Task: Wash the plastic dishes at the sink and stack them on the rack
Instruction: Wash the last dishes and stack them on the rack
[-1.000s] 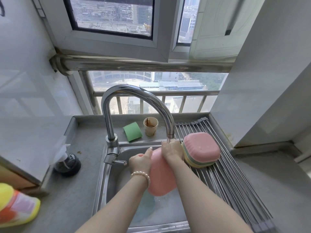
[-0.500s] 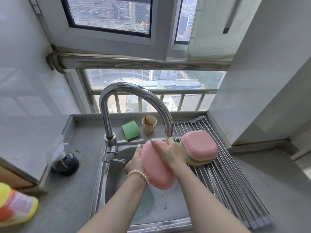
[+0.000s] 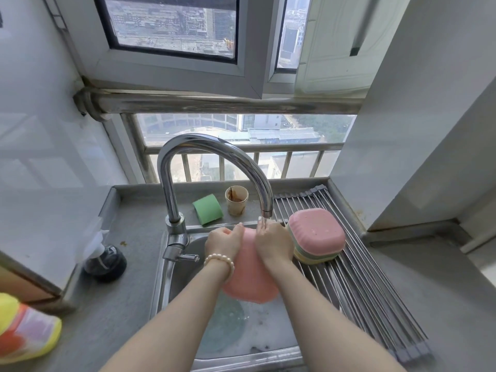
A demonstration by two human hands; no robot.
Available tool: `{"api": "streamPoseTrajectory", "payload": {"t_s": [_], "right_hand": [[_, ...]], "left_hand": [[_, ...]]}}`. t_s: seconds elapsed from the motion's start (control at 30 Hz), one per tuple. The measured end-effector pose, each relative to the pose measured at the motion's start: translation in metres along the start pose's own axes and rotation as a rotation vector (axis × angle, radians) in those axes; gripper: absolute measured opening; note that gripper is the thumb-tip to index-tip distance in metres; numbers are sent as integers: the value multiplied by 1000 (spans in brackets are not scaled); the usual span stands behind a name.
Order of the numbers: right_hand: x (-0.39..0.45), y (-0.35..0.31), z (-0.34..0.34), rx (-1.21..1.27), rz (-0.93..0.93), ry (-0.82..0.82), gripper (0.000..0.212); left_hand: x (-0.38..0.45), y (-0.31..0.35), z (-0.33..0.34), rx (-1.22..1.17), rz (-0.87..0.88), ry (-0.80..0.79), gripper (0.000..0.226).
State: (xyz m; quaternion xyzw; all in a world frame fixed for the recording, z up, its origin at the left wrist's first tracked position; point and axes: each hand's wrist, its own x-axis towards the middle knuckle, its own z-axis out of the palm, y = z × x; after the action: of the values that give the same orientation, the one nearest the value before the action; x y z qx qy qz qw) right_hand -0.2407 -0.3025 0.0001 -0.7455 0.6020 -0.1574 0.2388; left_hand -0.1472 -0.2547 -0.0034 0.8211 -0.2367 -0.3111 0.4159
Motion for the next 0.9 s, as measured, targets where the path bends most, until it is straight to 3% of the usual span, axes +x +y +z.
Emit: {"api": "streamPoseTrajectory", "payload": {"t_s": [0.07,0.17,0.3,0.47,0.53,0.63,0.77,0.83,0.9], "right_hand": [[-20,-7,13,-91,-36,192,46],[-42,-8,24,-203,-70,173,62],[-36,5,19,-173,96,-38,88],[7,8,-4,-12,207,-207,79],[15,10,-12,46,236,-277,60],[22,6,-17,-21,137,-317,37],[18,2,-7,115,102,-402,37],[15,0,-1,155,68,-354,41],[3,-4,7,83,12,-174,45]], "left_hand": [[2,3,3,-135,-124,34,39],[1,-5,8,-295,-306,65,39],[-3,-21,10,-481,-478,75,40],[-12,-19,8,-668,-571,82,42],[-10,-19,5,-584,-526,81,41],[-14,-14,-2,-175,-304,105,39],[-27,-8,5,294,77,-27,47],[-23,-1,7,368,118,-80,56],[-13,4,3,267,75,-67,58]]}}
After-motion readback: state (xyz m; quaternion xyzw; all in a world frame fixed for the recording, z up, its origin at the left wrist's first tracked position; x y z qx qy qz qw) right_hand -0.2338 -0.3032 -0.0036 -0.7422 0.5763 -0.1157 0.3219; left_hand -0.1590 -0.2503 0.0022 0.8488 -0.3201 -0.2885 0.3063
